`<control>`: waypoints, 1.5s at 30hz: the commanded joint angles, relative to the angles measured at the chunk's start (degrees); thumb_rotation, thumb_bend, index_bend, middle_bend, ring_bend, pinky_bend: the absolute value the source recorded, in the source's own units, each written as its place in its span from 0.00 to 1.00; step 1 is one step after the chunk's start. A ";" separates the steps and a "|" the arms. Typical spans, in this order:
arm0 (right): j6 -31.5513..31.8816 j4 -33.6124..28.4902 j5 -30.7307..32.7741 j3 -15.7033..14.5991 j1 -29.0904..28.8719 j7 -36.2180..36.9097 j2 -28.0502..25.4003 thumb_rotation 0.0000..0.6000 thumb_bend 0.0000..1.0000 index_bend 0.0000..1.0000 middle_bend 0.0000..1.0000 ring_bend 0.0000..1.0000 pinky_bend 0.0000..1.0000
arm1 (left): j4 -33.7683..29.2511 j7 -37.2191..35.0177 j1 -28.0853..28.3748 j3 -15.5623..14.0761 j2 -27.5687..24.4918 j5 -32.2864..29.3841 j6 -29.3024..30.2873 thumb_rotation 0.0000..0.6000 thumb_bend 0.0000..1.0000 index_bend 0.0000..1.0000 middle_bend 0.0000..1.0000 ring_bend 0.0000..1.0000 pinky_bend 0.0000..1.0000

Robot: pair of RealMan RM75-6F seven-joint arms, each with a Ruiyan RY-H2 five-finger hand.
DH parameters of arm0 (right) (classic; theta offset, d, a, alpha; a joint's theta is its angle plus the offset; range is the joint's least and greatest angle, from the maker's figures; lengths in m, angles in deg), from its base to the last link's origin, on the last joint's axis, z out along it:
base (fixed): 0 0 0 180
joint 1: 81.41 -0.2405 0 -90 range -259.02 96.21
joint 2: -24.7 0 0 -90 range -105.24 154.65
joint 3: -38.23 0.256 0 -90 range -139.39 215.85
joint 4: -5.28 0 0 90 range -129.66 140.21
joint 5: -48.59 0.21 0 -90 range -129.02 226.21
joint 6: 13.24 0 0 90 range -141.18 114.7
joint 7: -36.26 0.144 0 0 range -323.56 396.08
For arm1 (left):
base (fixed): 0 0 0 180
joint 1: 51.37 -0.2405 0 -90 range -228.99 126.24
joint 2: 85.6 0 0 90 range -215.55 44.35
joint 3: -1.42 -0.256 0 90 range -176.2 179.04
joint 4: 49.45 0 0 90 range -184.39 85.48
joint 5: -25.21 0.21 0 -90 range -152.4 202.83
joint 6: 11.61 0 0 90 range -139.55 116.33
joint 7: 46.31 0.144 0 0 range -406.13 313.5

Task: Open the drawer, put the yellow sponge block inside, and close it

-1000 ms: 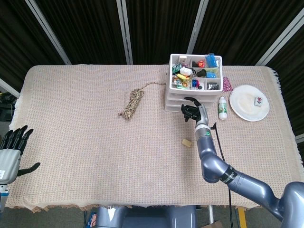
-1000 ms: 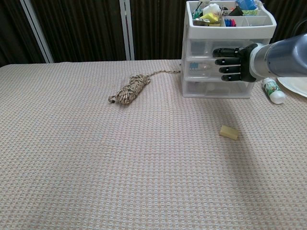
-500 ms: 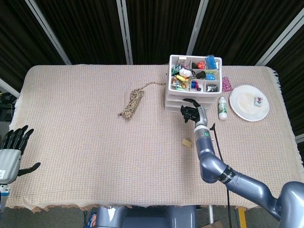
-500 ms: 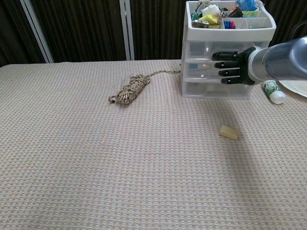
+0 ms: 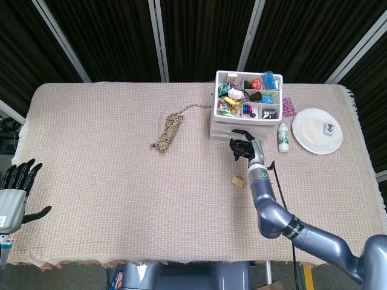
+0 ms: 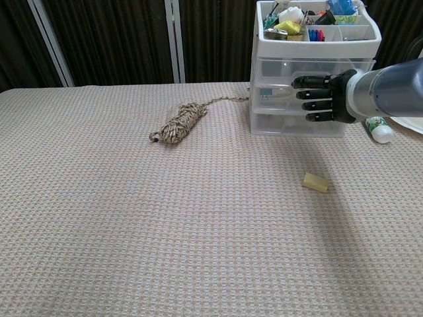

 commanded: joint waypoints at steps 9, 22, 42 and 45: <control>0.65 -4.20 -1.69 -1.56 2.56 0.11 -1.64 1.00 0.43 0.33 0.73 0.72 0.76 | -0.04 0.13 0.06 -0.04 0.05 0.11 -0.02 1.00 0.15 0.02 0.00 0.00 0.00; 4.18 -12.08 -5.03 -3.52 5.82 -0.17 -4.29 1.00 0.43 0.14 0.71 0.70 0.75 | -0.10 0.24 0.06 -0.11 -0.02 0.14 -0.05 1.00 0.15 0.02 0.00 0.00 0.00; 18.44 -31.67 -25.02 -12.91 12.68 -12.90 -15.76 1.00 0.40 0.13 0.70 0.69 0.75 | 0.39 2.25 -0.31 -0.02 0.82 0.77 1.39 1.00 0.15 0.03 0.00 0.00 0.00; 21.03 -30.79 -27.46 -15.06 10.78 -21.65 -17.78 1.00 0.40 0.13 0.70 0.69 0.75 | 0.57 2.49 -0.34 0.08 1.03 0.69 1.54 1.00 0.15 0.03 0.00 0.00 0.00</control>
